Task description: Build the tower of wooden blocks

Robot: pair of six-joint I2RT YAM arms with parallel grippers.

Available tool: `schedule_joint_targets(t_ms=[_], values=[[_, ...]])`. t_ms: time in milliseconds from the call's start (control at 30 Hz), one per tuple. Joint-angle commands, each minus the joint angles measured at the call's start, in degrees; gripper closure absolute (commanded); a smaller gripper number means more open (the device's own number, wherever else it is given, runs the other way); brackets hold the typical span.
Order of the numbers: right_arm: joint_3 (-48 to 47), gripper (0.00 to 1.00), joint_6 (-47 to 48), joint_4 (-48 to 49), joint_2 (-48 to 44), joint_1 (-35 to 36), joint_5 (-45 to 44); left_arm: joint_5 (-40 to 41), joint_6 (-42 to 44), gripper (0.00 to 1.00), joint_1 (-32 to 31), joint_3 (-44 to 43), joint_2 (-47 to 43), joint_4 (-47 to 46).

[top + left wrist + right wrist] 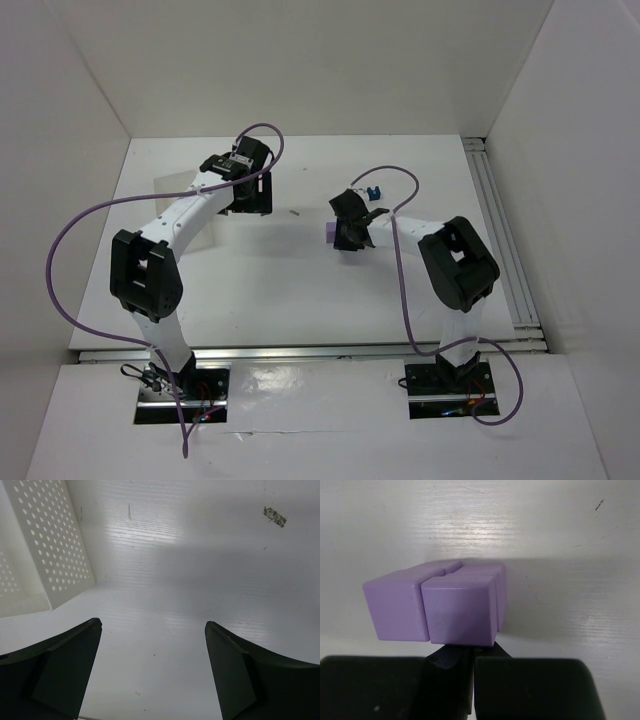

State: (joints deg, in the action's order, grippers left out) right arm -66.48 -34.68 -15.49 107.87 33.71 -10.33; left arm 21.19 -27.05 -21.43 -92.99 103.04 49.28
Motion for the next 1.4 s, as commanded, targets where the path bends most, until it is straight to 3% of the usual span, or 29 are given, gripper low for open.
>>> schedule_joint_targets(t_ms=[0,1200,1367], values=[[-2.9,1.00,0.3,1.2,0.9,-0.2,-1.4,0.9,0.2,0.03,0.1,-0.2,0.0,-0.5],[-3.9,1.00,1.4,-0.9,2.1,-0.2,-0.9,0.9,0.2,0.03,0.1,0.4,0.0,-0.5],[-3.3,1.00,1.4,-2.0,-1.7,0.9,-1.5,0.9,0.2,0.03,0.1,0.4,0.0,-0.5]])
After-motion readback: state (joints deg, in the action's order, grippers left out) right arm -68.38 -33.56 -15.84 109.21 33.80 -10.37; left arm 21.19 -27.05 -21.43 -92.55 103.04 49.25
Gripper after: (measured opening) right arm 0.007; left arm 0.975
